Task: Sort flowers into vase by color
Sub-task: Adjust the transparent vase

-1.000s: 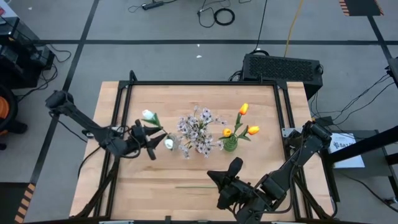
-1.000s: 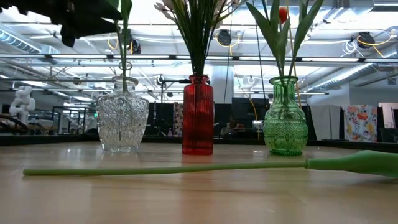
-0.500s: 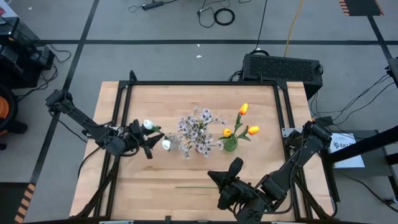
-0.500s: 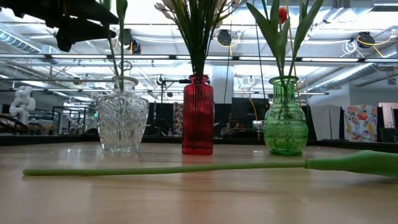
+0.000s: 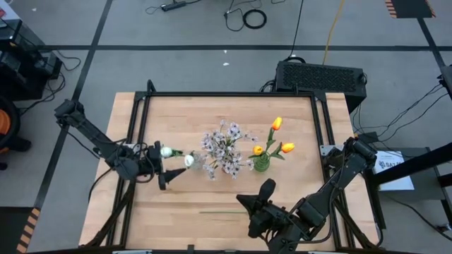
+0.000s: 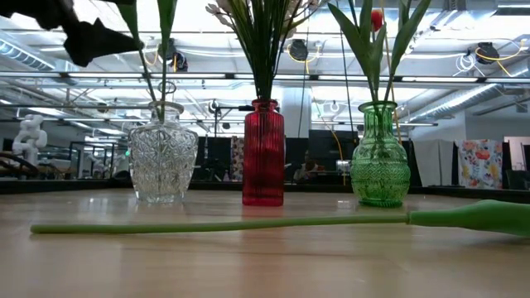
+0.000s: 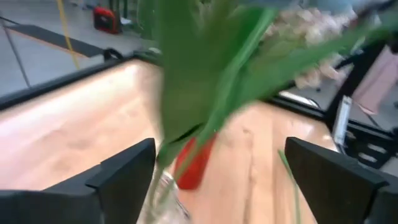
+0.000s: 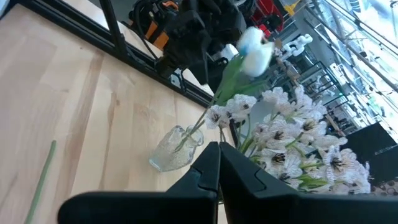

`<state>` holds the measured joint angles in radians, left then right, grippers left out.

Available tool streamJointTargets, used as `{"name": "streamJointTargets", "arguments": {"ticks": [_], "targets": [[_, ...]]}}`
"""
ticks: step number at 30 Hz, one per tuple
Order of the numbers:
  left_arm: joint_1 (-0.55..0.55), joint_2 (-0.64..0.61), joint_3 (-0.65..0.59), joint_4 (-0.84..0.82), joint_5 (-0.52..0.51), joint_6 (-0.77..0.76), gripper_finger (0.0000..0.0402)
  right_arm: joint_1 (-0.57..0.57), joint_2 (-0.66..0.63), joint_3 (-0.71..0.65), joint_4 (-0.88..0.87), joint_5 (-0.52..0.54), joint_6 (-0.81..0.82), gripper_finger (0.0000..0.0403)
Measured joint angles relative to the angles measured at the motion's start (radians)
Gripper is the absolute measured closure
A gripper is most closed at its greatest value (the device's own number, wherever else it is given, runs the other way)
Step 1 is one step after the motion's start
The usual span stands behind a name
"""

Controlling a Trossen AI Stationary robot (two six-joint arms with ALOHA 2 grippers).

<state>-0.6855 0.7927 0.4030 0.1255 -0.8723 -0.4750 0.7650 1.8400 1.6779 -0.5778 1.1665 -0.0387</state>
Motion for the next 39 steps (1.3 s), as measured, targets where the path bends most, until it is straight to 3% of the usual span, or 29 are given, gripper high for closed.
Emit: {"name": "streamJointTargets", "arguments": {"ticks": [8, 14, 23, 31, 39], "targets": [[-0.085, 0.0, 0.0, -0.224, -0.047, -0.179, 0.0026, 0.0, 0.0, 0.0, 0.0, -0.018, 0.017, 0.0403], [-0.148, 0.049, 0.0, -0.242, -0.072, -0.301, 0.0026, 0.0, 0.0, 0.0, 0.0, -0.02, 0.017, 0.0403], [-0.289, 0.29, 0.0, -0.131, -0.334, -0.355, 0.0048, 0.002, 0.0, 0.0, -0.003, -0.021, 0.032, 0.0403], [-0.259, 0.485, 0.0, -0.134, -0.369, -0.359, 0.005, 0.002, 0.0, 0.0, -0.003, -0.049, 0.047, 0.0403], [-0.213, 0.567, 0.001, -0.137, -0.361, -0.527, 0.005, 0.002, 0.0, 0.0, -0.004, -0.07, 0.047, 0.0403]]}}
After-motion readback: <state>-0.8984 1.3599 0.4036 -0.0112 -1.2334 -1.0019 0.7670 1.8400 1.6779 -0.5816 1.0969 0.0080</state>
